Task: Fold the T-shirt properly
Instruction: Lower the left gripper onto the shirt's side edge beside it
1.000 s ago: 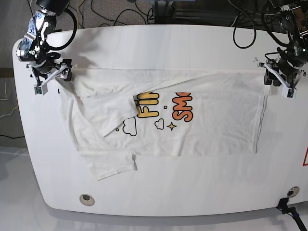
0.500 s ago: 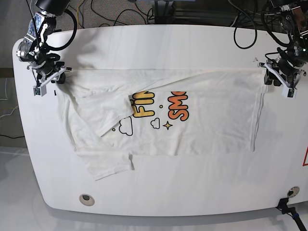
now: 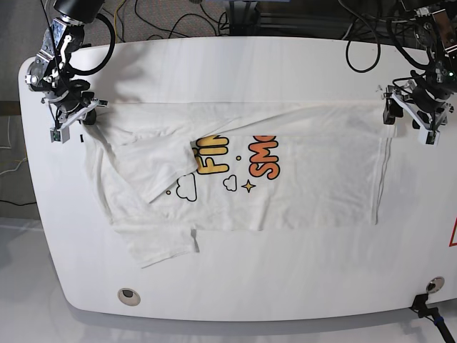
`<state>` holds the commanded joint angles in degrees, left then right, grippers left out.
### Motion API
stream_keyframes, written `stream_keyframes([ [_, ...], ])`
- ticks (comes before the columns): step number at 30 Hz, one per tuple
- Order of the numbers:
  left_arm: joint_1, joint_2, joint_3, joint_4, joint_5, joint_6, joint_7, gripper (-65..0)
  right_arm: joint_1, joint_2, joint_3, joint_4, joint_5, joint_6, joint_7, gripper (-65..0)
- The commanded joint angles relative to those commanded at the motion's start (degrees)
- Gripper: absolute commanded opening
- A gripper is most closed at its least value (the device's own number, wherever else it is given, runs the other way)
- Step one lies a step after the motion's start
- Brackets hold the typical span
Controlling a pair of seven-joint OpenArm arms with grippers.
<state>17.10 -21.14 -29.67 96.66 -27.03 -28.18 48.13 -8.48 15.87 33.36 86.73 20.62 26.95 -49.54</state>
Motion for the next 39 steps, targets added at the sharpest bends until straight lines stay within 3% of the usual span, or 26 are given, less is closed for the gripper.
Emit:
stream_keyframes([
  [4,-0.2,0.0,0.0,-2.5,0.1,-5.9,0.0,-19.3,0.0,0.0,0.0,0.0,0.0,0.0,0.0,-65.0],
  [31,-4.6,0.7,4.8,-14.6,0.2,-5.8,0.0,-20.1,-0.1,0.0,0.0,0.0,0.3,0.0,0.0,-65.0],
  [33,-4.5,0.7,4.8,-14.6,0.2,-5.8,0.0,-28.1,-0.1,0.0,0.0,0.0,0.3,0.0,0.0,-65.0],
  [37,-4.4,0.6,4.8,-14.7,0.2,-5.8,0.0,-54.5,-0.1,0.0,0.0,0.0,0.4,0.0,0.0,-65.0],
  [39,-4.4,0.6,4.8,-14.7,0.2,-5.8,0.0,-60.6,-0.1,0.0,0.0,0.0,0.4,0.0,0.0,-65.0],
])
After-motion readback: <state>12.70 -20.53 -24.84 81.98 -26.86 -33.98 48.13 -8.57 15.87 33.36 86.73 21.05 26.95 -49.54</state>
